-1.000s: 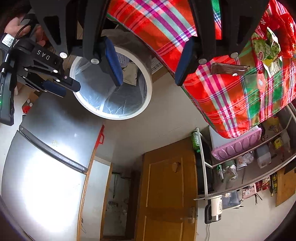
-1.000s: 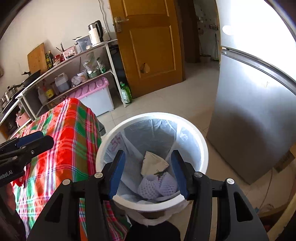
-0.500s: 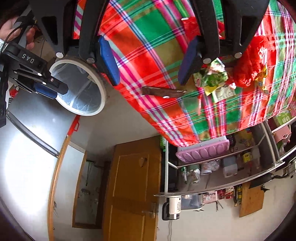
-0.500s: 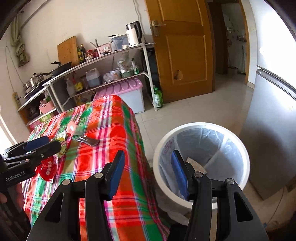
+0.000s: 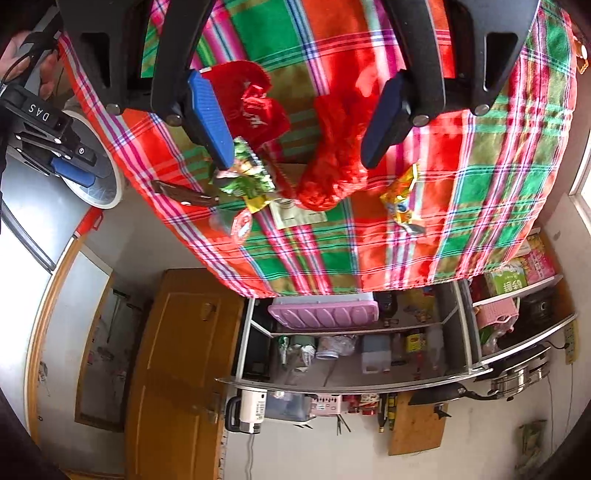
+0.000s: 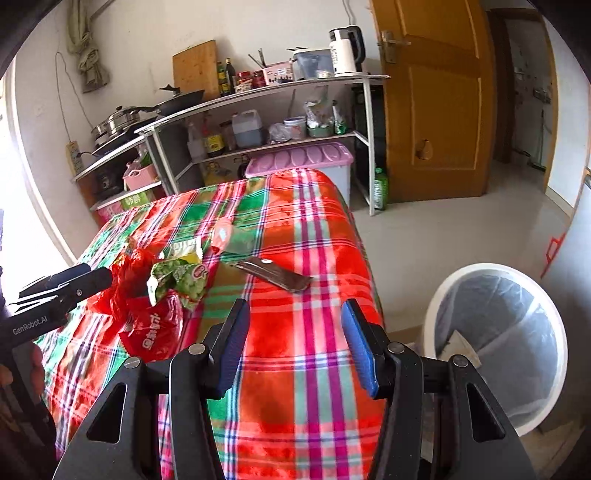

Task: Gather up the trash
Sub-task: 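Reach the right tool to the green snack bag while the left reaches the red bag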

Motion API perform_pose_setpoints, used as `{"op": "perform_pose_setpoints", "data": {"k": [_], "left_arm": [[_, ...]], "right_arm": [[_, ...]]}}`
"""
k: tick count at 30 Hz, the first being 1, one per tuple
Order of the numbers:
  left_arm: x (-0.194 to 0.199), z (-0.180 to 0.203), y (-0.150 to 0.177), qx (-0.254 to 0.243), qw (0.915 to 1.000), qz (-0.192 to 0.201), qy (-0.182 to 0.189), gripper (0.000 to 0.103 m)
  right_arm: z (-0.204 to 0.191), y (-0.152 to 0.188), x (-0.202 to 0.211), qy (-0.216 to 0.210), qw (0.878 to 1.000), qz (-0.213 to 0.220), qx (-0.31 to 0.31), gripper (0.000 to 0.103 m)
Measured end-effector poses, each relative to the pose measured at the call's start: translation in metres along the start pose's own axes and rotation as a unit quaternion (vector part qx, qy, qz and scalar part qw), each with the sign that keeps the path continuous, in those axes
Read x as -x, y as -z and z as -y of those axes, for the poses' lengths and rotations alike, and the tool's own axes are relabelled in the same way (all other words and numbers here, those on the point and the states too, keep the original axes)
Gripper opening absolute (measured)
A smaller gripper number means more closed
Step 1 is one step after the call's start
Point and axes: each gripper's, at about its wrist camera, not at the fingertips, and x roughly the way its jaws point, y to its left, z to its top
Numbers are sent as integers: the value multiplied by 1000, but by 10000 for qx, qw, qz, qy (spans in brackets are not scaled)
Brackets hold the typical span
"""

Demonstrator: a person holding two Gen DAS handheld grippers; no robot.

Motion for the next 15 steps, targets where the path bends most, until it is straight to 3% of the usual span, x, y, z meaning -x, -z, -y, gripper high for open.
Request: {"op": "perform_pose_setpoints", "data": {"k": [6,15], "left_arm": [[-6,-34,4,108,9997,-93,-188,74],[-20,-46,2,82,9997,-213,-14,75]], "right_arm": [[-33,-7,-26,-275,9991,-189,249,53],[-67,-24,-58,-824,9952,-421,323,53]]}}
